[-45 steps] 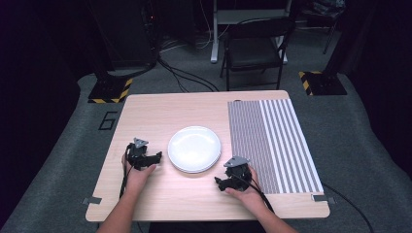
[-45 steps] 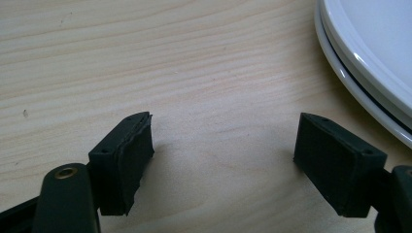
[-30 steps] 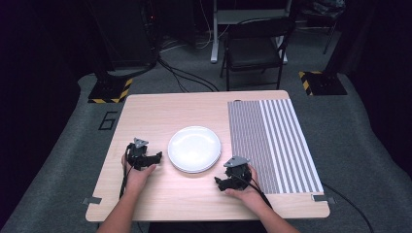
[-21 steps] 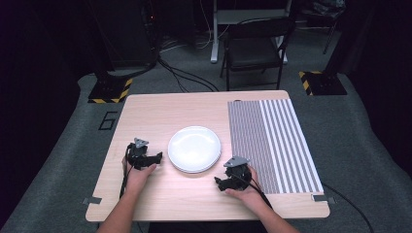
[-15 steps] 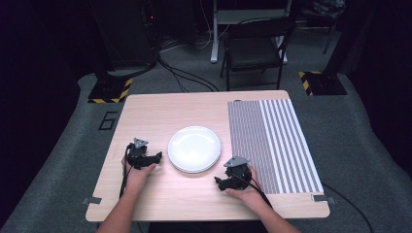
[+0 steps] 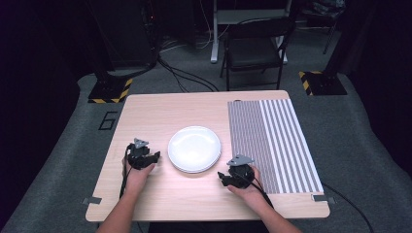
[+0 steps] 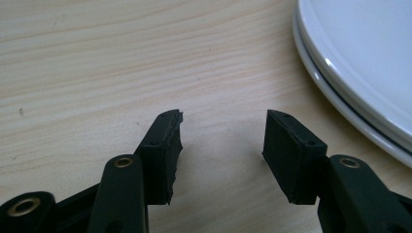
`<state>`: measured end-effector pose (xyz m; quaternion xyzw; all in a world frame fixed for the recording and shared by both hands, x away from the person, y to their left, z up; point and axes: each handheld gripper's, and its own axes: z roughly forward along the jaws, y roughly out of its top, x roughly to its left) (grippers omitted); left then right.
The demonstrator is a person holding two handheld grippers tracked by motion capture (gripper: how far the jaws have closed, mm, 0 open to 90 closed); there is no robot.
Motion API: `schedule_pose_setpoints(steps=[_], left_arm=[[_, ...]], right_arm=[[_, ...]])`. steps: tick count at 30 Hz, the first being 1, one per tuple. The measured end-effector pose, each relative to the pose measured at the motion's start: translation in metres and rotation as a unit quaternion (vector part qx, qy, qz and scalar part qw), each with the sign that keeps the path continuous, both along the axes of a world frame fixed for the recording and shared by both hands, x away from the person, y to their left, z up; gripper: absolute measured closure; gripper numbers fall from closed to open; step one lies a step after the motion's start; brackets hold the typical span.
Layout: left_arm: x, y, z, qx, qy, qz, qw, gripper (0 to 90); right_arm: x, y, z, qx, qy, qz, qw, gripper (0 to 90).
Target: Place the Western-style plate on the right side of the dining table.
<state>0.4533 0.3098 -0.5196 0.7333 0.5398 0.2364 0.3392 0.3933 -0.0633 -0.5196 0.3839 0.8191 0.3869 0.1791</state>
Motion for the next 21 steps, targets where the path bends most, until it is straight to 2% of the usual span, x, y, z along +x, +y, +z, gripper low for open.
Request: schedule_pose_setpoints(steps=[1, 3, 4, 7, 8, 12, 13, 21], left_arm=[[0.0, -0.002, 0.003, -0.004, 0.0, -0.003, 1.0, 47.7], [0.0, -0.003, 0.005, -0.005, 0.002, -0.006, 1.0, 47.9], [0.0, -0.005, 0.007, -0.008, -0.004, -0.009, 0.9999, 48.0], [0.0, -0.008, 0.013, -0.017, 0.001, -0.011, 0.9998, 49.4], [0.0, -0.011, 0.019, -0.022, -0.001, -0.012, 0.9997, 49.9], [0.002, -0.015, 0.027, -0.03, 0.002, -0.014, 0.9994, 50.9], [0.004, -0.018, 0.034, -0.032, 0.002, -0.01, 0.9994, 51.2], [0.012, -0.028, 0.044, -0.061, 0.0, -0.009, 0.9981, 50.7]], right_arm=[[0.0, -0.002, 0.003, 0.006, -0.001, 0.0, 1.0, 39.3], [0.0, -0.002, 0.004, 0.01, 0.001, -0.004, 0.9999, 39.9], [-0.001, -0.003, 0.005, 0.009, -0.004, -0.008, 0.9999, 40.1], [0.0, -0.006, 0.009, 0.013, -0.004, -0.019, 0.9997, 39.8], [0.0, -0.007, 0.01, 0.014, -0.002, -0.023, 0.9996, 39.8], [0.001, -0.009, 0.012, 0.017, 0.003, -0.028, 0.9995, 40.4], [0.002, -0.011, 0.013, 0.017, 0.006, -0.027, 0.9995, 41.1], [0.004, -0.012, 0.015, 0.02, 0.011, -0.028, 0.9993, 41.5]])
